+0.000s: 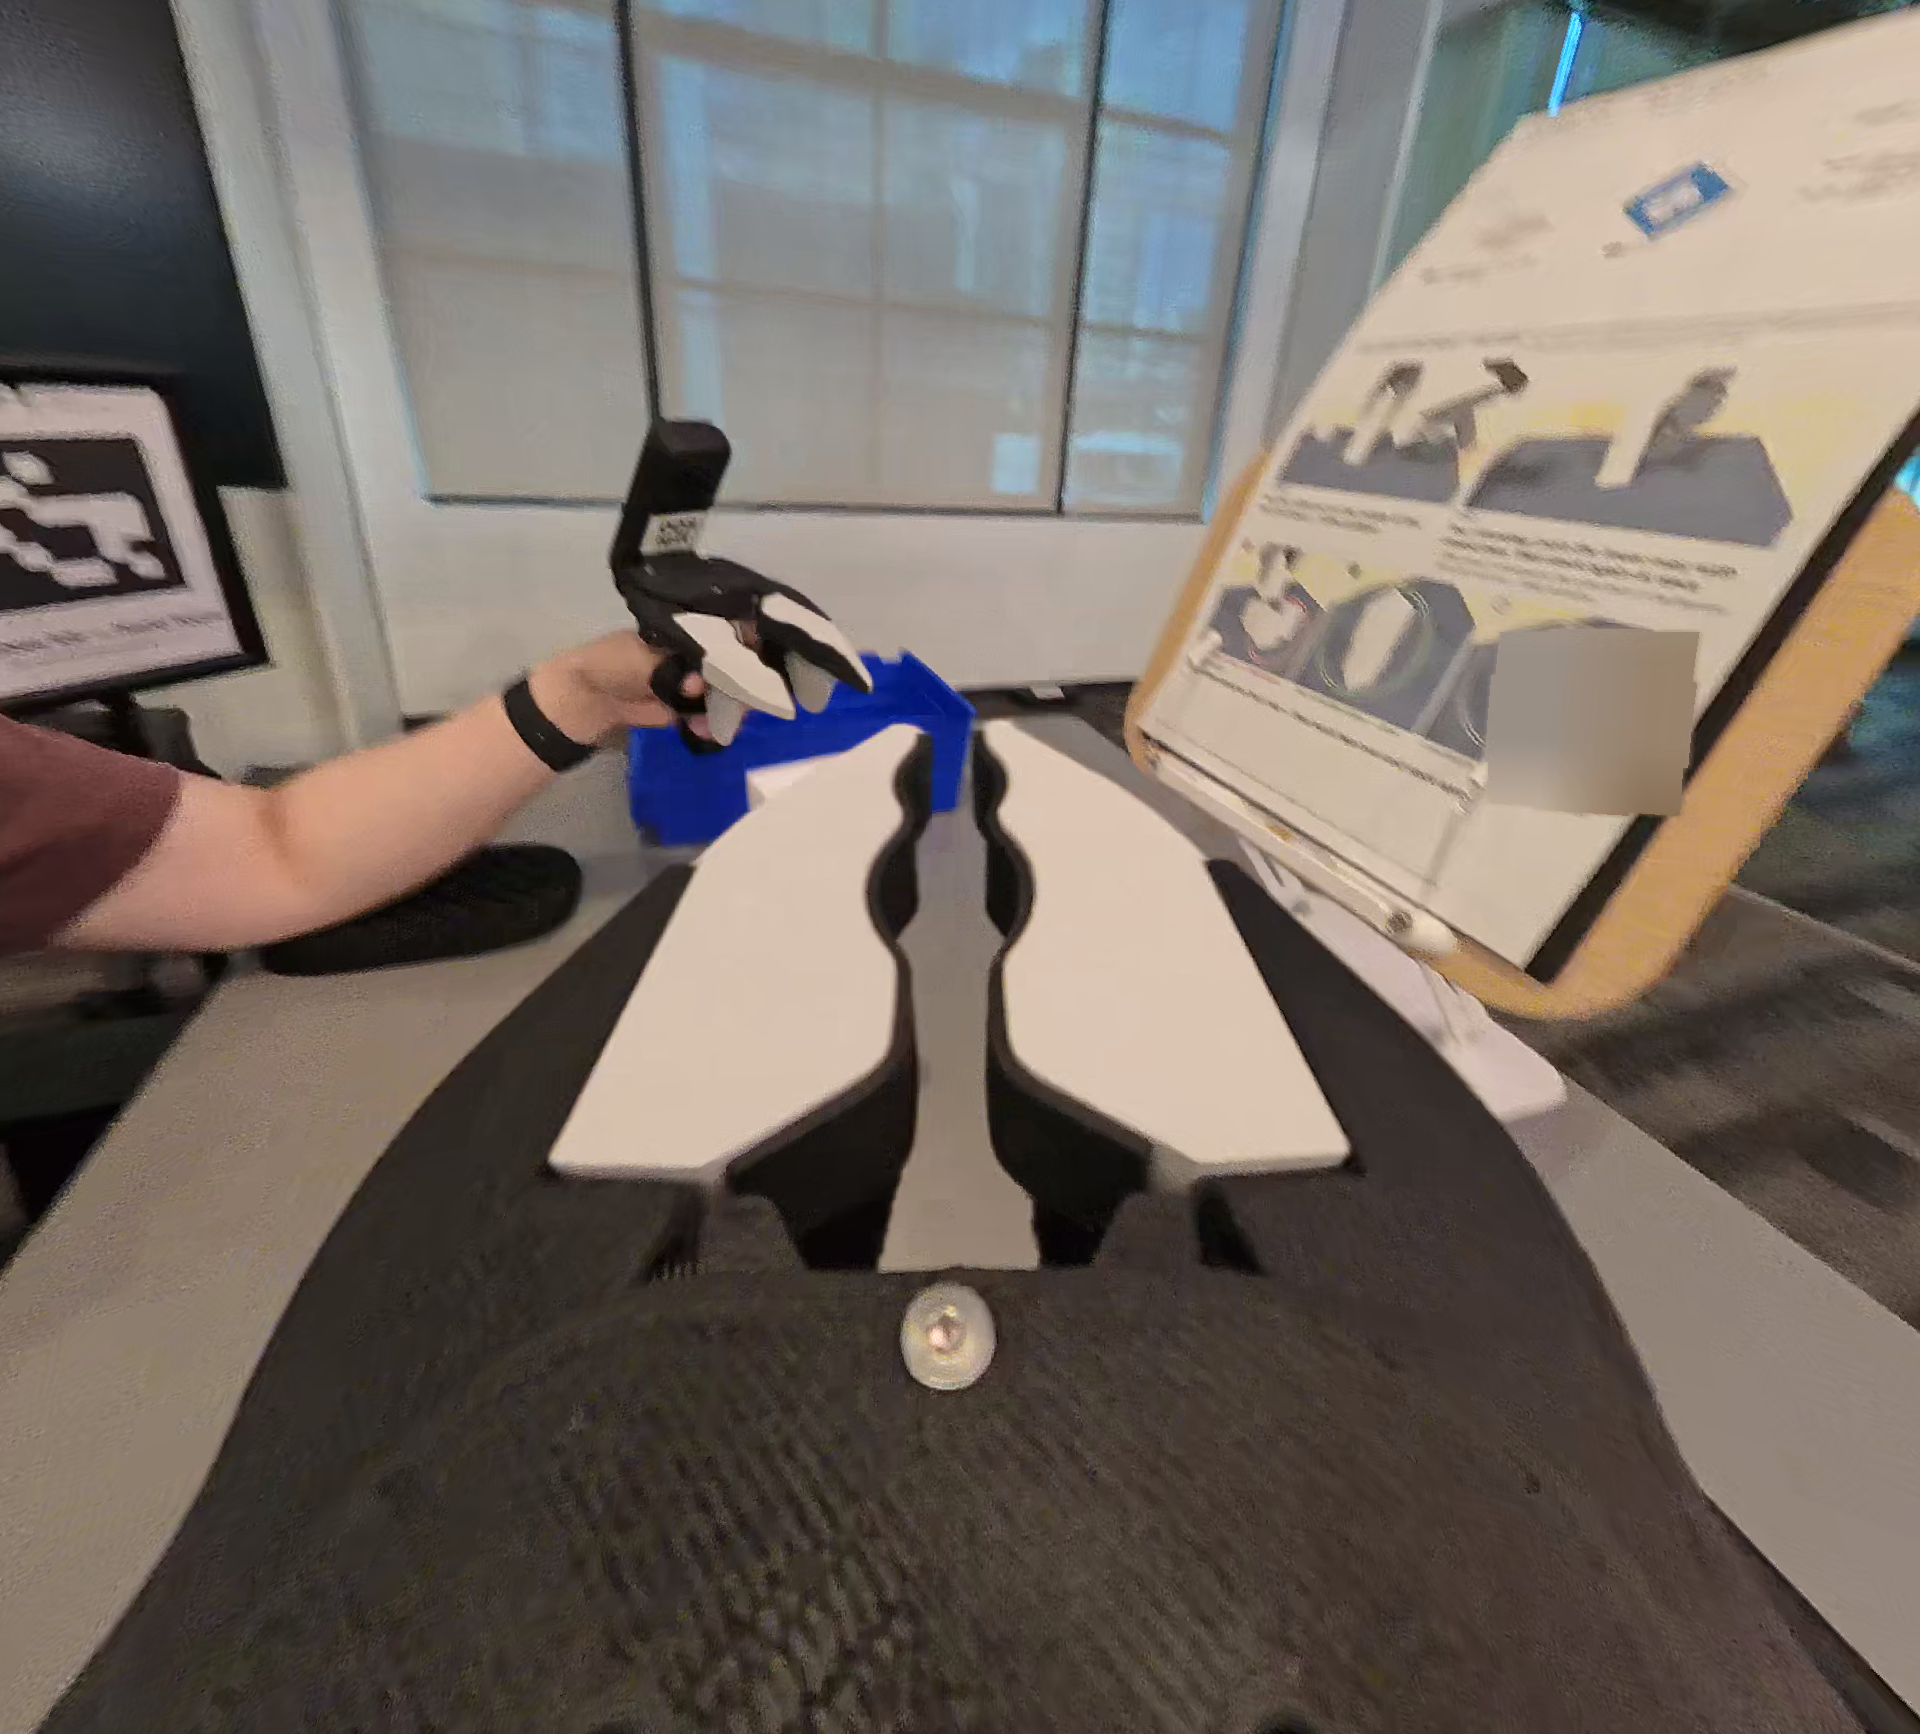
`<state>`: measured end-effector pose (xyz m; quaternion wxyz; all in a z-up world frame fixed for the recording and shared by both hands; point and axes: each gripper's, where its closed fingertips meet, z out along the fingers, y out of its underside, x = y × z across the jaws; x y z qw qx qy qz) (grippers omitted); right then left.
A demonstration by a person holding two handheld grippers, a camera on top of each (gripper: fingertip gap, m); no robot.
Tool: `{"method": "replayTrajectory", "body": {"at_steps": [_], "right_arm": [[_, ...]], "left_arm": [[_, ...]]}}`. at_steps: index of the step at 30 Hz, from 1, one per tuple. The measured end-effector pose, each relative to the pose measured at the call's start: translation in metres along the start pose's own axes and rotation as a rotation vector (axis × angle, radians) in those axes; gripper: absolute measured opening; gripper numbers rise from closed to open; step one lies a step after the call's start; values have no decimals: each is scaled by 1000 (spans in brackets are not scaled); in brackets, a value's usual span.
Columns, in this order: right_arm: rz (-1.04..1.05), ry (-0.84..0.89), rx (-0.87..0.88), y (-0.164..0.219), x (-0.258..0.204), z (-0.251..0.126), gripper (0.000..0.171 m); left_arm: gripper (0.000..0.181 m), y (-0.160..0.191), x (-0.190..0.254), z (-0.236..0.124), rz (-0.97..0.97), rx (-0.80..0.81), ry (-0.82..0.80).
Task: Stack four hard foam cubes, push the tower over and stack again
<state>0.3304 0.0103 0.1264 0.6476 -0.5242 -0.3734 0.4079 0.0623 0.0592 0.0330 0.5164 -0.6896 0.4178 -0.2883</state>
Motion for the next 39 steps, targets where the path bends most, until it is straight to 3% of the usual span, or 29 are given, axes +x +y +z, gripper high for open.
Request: {"method": "replayTrajectory", "body": {"at_steps": [2,6,9,12,15,20,24,31,39], "right_arm": [[-4,17,-65,10,4,0,0],[36,95,-205,29,16,-7,0],[45,250,-380,50,39,-24,0],[134,319,-433,57,50,-39,0],[200,375,-427,57,60,-56,0],[202,581,-618,81,86,-110,0],[241,607,-648,85,89,-128,0],[210,572,-709,89,85,-123,1],[259,494,-580,77,79,-121,1]], "left_arm": [[42,23,1,22,-17,-78,0],[0,66,9,55,-117,-220,8],[0,101,5,63,-235,-395,-53],[0,131,-17,52,-303,-553,-195],[0,136,-28,42,-376,-564,-228],[0,150,-25,30,-477,-629,-243],[0,159,-15,33,-481,-665,-273],[0,122,6,59,-315,-659,-313],[0,69,43,119,-194,-661,-235]]}}
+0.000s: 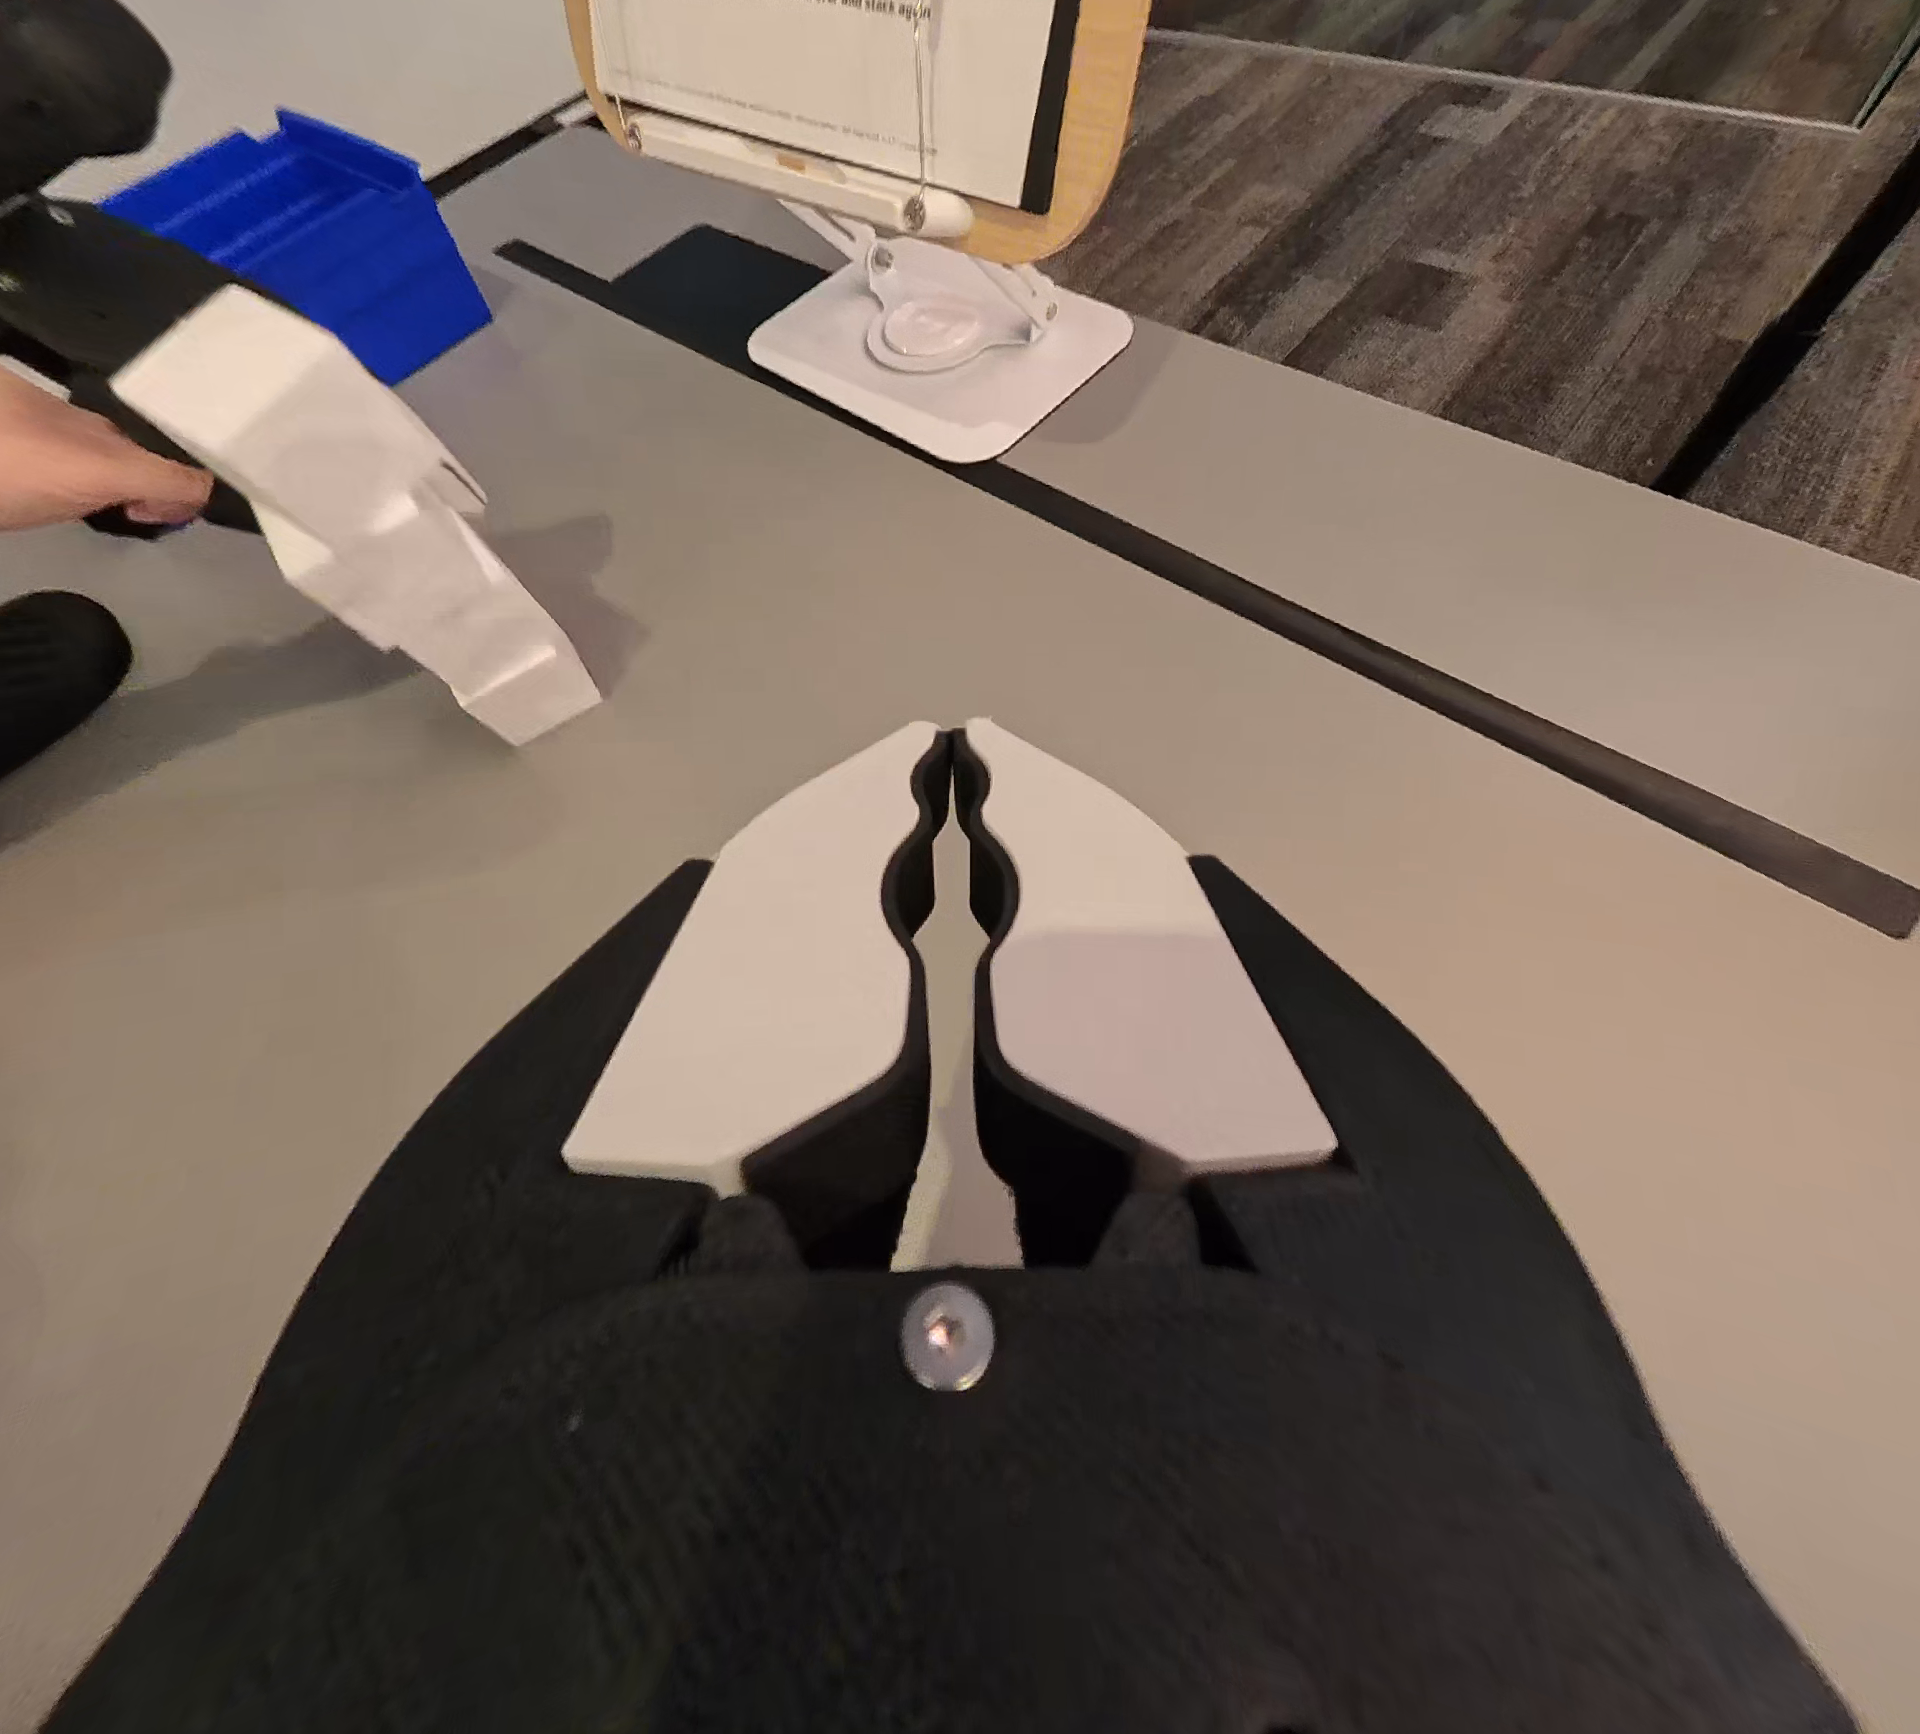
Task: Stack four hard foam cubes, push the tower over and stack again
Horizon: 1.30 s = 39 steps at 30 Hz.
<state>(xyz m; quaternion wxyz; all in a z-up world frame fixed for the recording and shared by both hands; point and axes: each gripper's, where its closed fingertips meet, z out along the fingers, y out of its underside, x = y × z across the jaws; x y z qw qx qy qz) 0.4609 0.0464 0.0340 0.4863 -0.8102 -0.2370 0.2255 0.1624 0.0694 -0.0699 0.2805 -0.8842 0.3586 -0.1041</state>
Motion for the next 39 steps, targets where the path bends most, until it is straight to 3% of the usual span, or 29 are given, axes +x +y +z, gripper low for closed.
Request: {"method": "replayTrajectory", "body": {"at_steps": [6,13,21,27,34,39], "right_arm": [[28,17,55,3,10,-26,1],[34,38,77,11,18,-49,1],[14,91,141,2,19,-75,1],[-35,173,245,-18,11,-105,6],[-110,222,208,-22,-2,-102,21],[-145,249,160,-23,-7,-92,26]], "left_arm": [[0,-37,52,1,118,39,30],[0,-54,48,-33,41,248,108],[57,-45,39,-88,-72,538,301],[83,-17,36,-70,65,552,240],[85,14,53,-28,392,546,319],[86,14,66,-14,402,527,503]]}}
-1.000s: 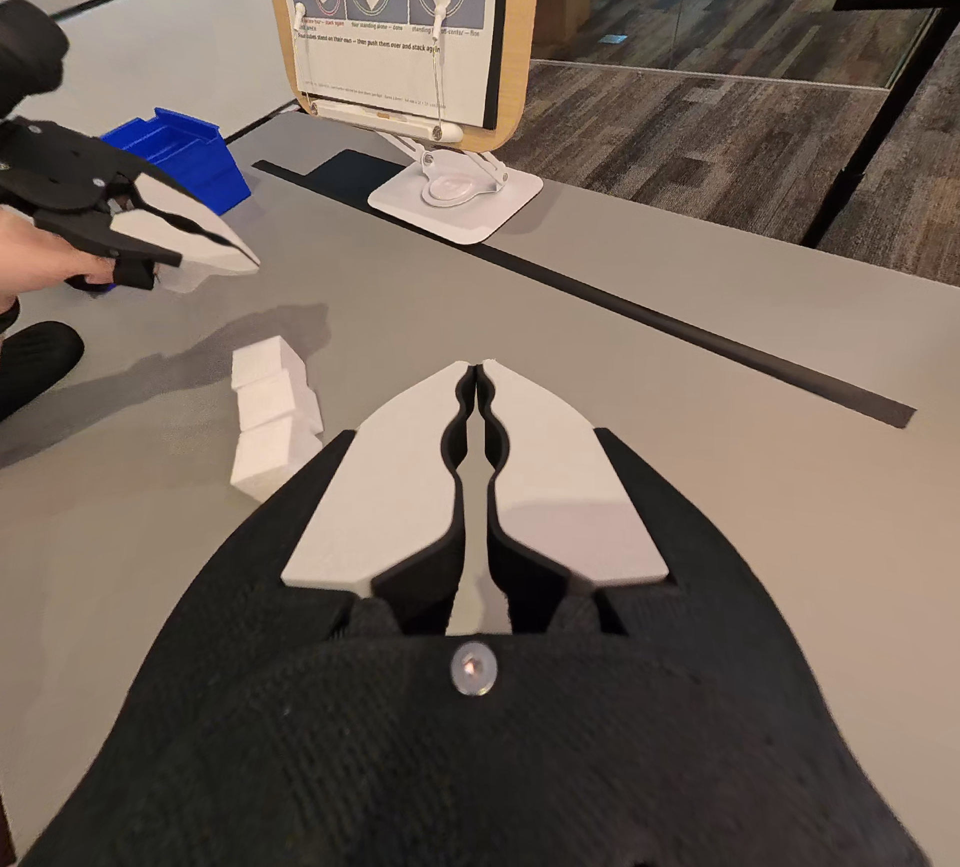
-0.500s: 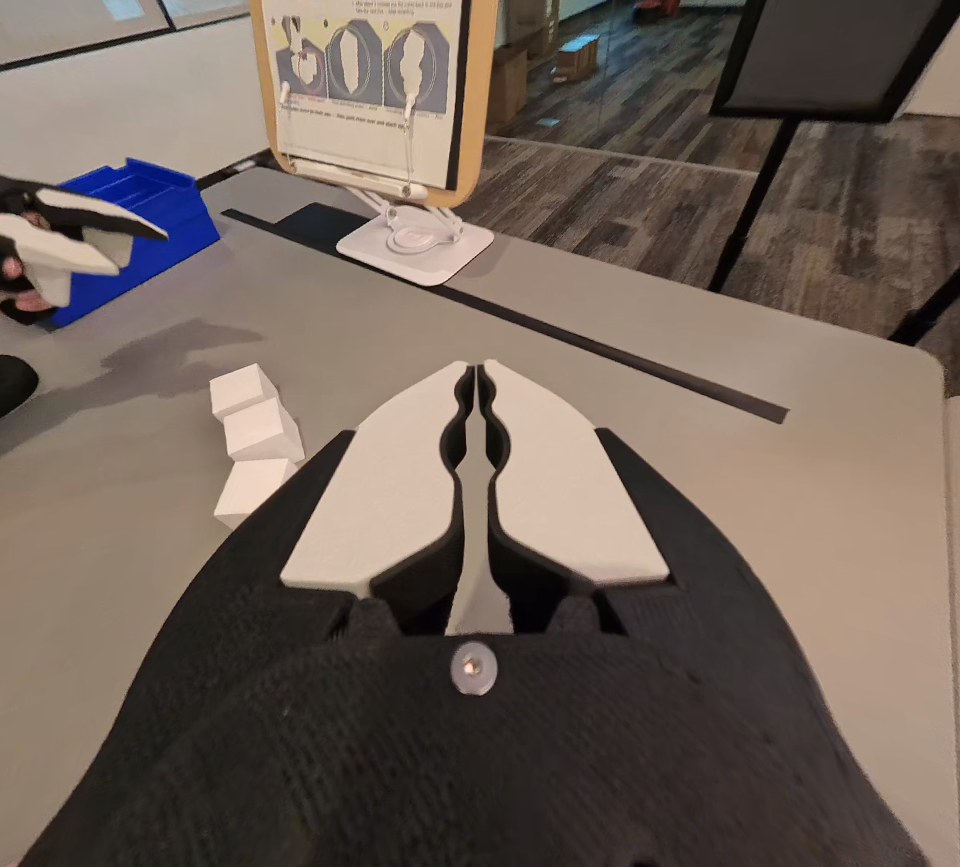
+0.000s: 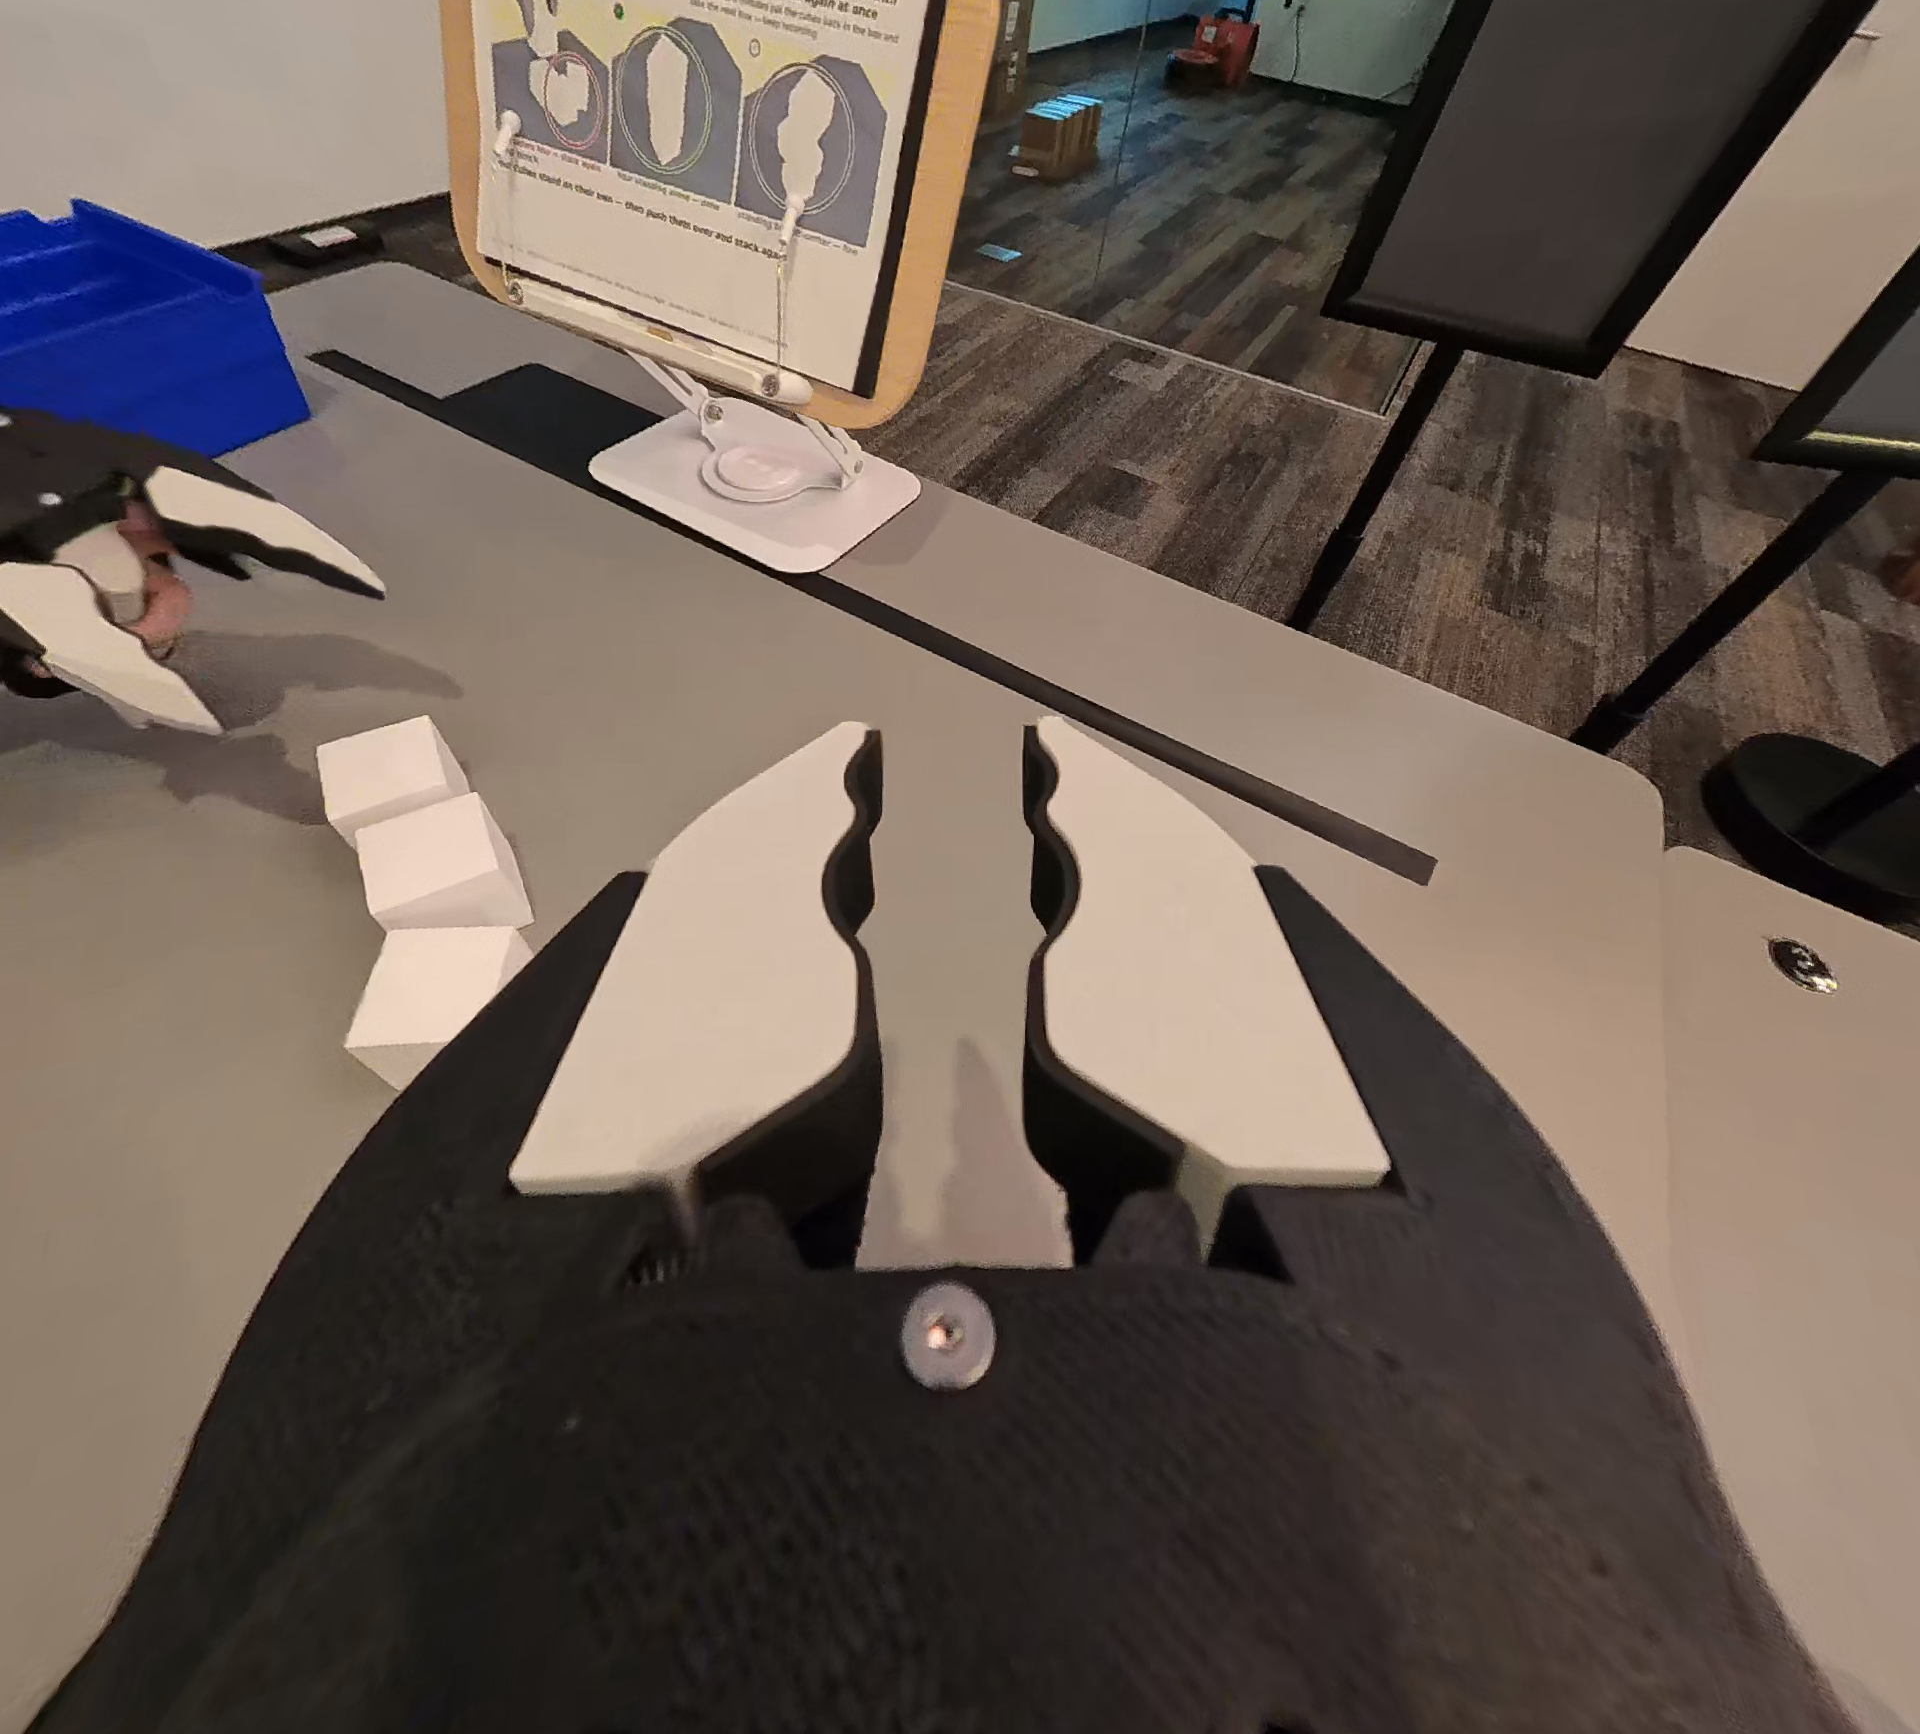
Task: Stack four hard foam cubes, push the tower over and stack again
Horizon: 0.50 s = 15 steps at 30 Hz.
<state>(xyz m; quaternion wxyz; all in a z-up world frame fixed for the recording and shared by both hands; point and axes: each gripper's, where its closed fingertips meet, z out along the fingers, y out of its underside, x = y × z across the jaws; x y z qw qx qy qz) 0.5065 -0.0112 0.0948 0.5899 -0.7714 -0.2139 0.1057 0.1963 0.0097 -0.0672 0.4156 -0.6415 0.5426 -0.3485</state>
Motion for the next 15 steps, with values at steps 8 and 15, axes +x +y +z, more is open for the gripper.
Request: {"method": "replayTrajectory", "body": {"at_steps": [8,15], "right_arm": [[64,67,65,-22,-19,-28,35],[132,356,-120,90,8,-56,65]], "left_arm": [[88,20,10,21,59,-39,204],[94,45,2,44,126,-163,217]]}}
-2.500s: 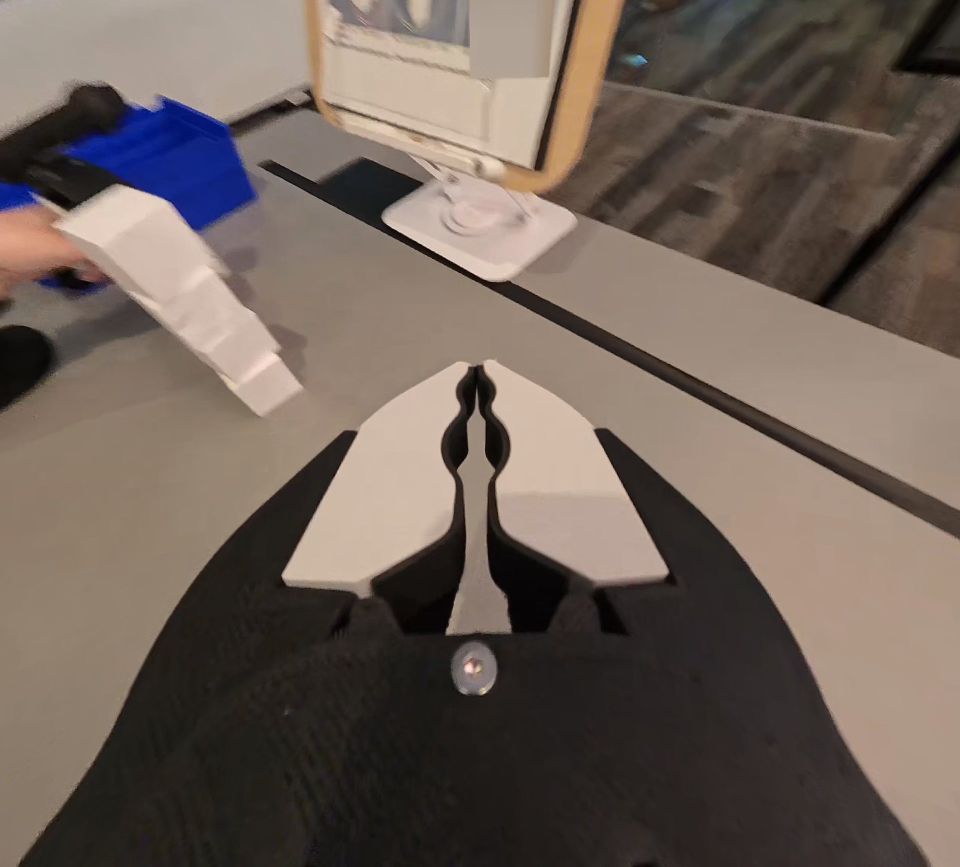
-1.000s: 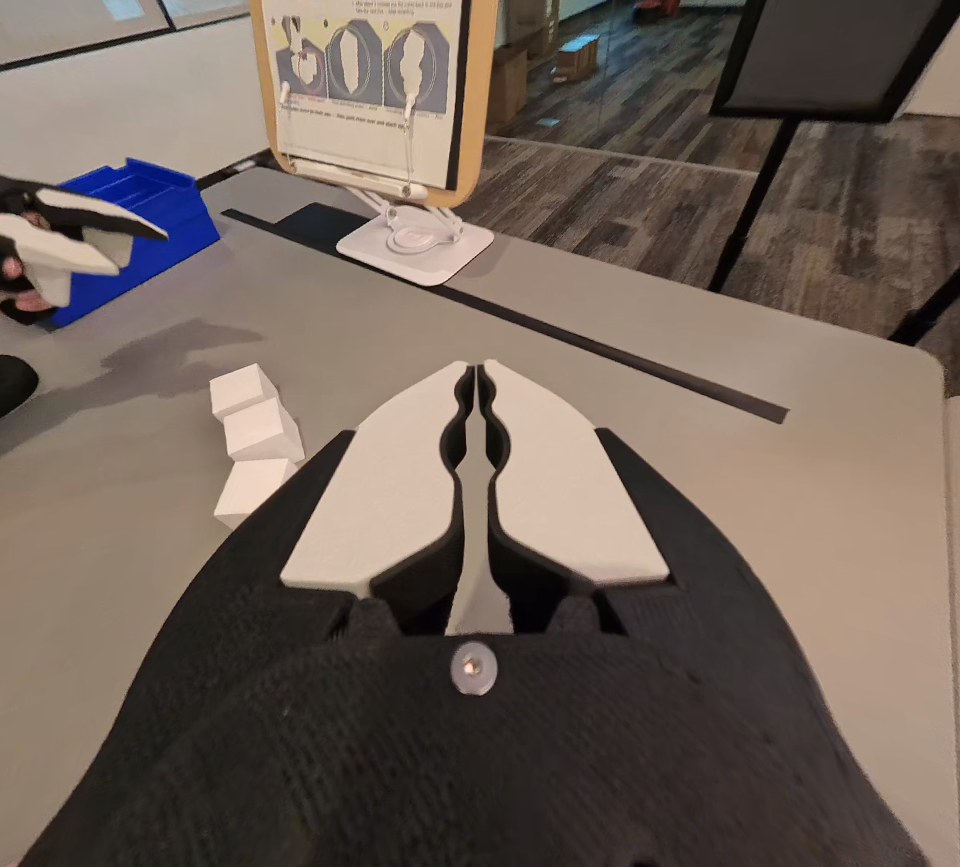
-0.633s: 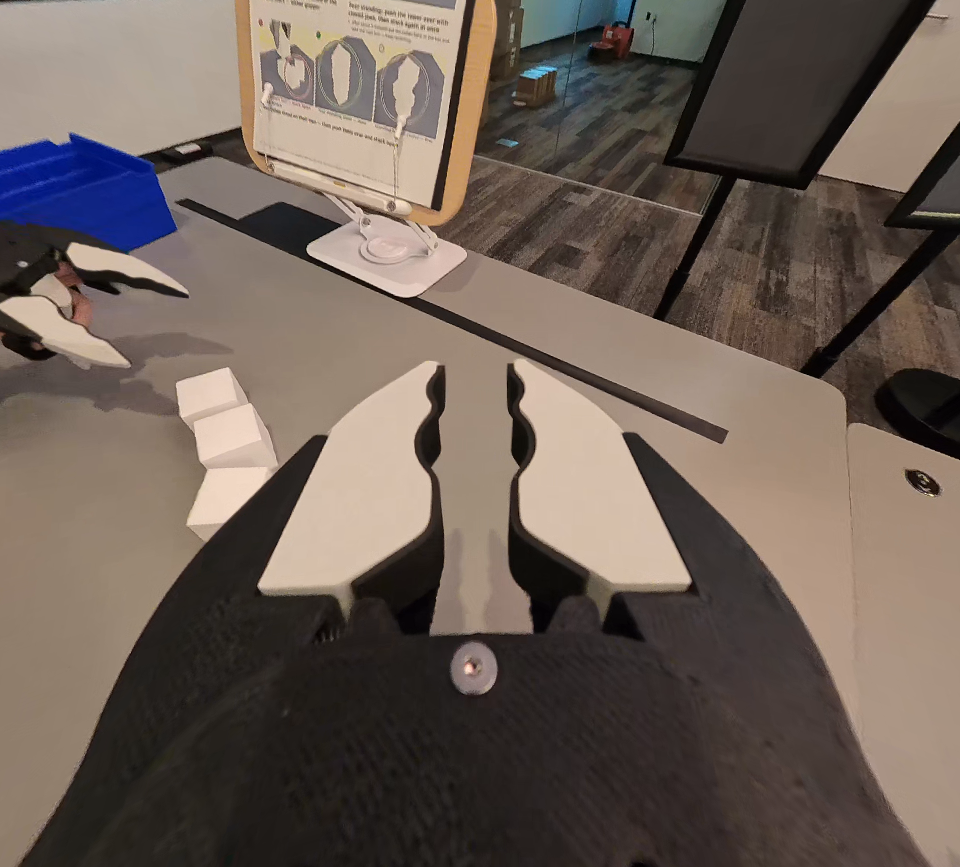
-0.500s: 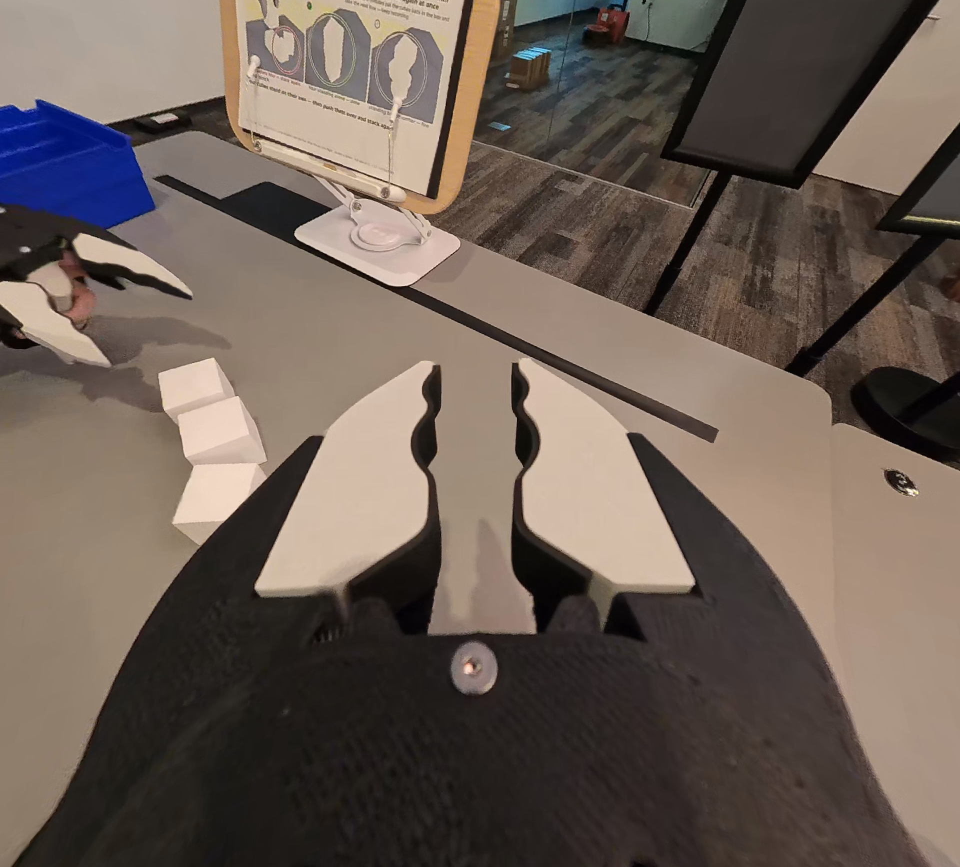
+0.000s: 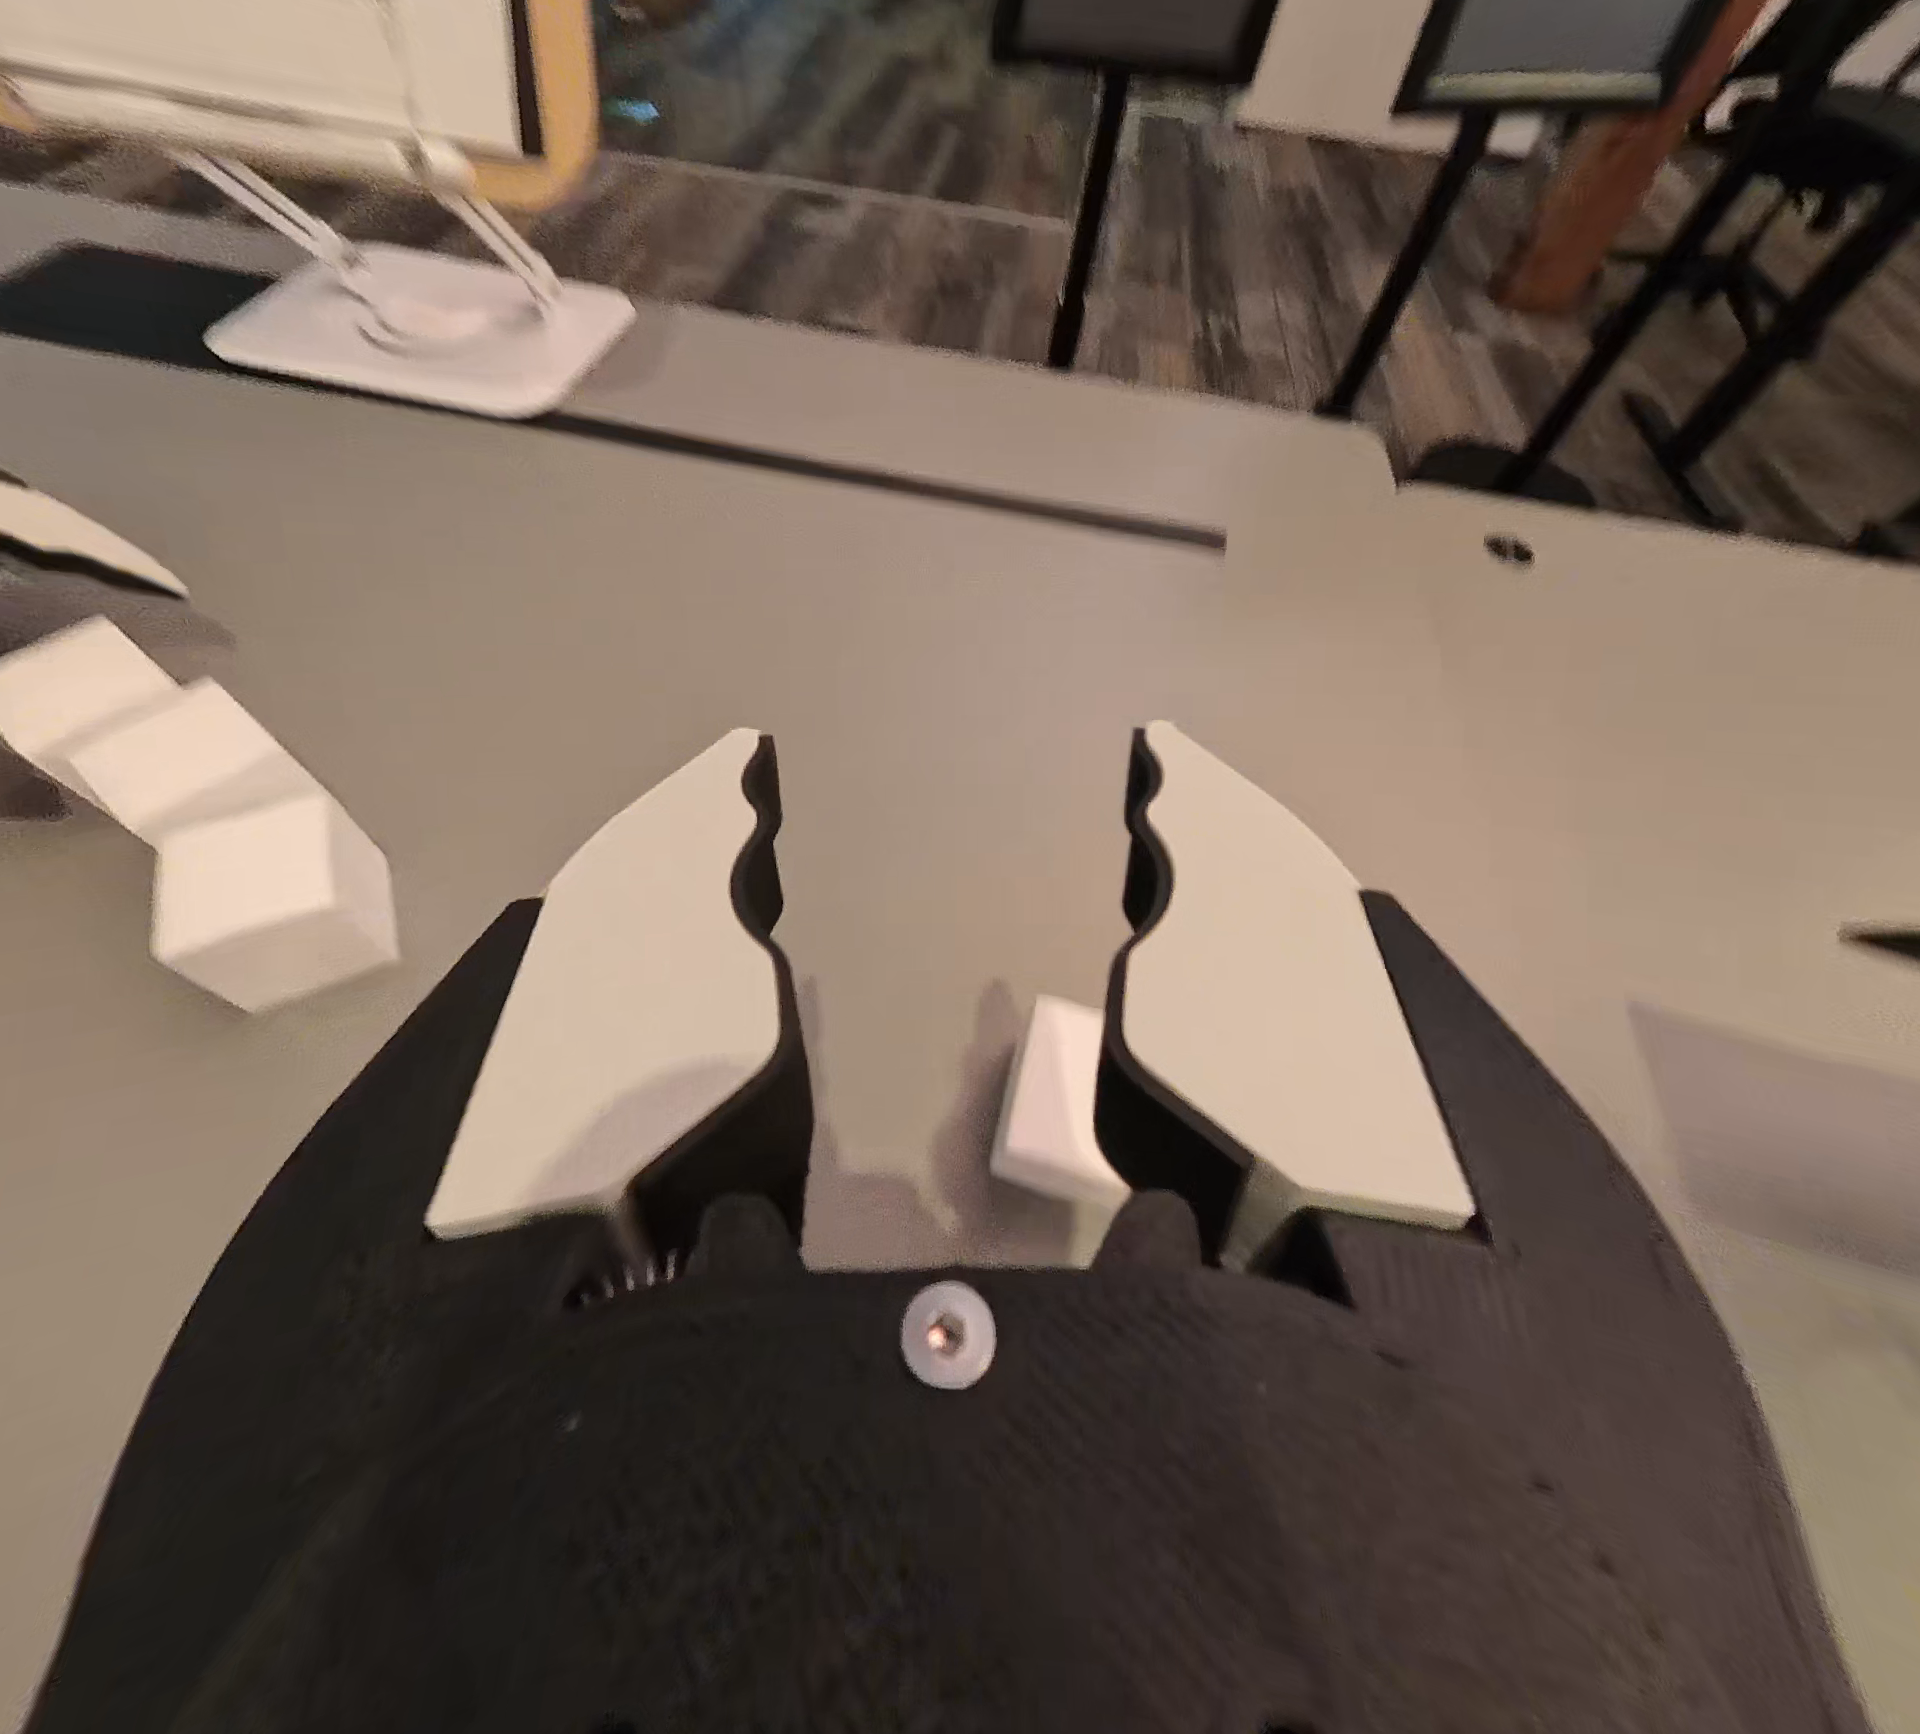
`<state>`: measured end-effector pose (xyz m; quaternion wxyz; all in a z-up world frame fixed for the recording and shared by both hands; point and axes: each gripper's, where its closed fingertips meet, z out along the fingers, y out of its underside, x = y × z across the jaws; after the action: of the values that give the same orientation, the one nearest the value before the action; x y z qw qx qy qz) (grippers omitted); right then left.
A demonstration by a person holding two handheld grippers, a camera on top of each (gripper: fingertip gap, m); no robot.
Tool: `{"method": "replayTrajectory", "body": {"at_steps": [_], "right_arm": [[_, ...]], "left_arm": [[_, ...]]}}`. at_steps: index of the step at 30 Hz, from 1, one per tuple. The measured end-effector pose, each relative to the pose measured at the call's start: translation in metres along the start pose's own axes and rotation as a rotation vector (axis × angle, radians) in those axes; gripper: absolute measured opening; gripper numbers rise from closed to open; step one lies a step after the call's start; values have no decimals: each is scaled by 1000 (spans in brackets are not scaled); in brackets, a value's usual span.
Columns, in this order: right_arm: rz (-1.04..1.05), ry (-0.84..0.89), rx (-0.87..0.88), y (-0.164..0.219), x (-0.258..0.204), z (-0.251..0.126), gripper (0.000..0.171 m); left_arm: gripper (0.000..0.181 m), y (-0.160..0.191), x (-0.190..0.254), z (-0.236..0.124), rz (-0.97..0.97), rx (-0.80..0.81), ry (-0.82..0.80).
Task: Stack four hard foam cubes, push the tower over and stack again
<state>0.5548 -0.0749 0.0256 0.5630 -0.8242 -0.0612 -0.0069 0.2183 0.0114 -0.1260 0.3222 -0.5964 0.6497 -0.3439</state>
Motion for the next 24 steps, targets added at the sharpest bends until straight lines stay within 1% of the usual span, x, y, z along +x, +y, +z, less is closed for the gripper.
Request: {"method": "replayTrajectory", "body": {"at_steps": [4,6,10,13,15,18,22,24], "right_arm": [[31,69,-94,58,11,4,72],[14,105,-138,77,15,7,74],[-6,187,-198,106,29,11,79],[-18,159,-221,112,19,12,79],[-57,38,-161,100,-14,16,78],[-79,-220,-111,86,-79,27,77],[-86,-440,-102,75,-151,40,76],[-80,-523,-105,74,-190,45,75]], "left_arm": [[94,1,-5,5,18,0,-12],[88,0,-4,7,22,10,-2],[63,-3,-7,8,38,35,-14],[63,-4,-2,6,41,35,8],[62,-3,-2,2,44,20,4],[62,-7,-6,-9,47,13,-24],[62,-16,-9,-29,59,13,-67],[63,-20,-10,-40,75,12,-93]]}}
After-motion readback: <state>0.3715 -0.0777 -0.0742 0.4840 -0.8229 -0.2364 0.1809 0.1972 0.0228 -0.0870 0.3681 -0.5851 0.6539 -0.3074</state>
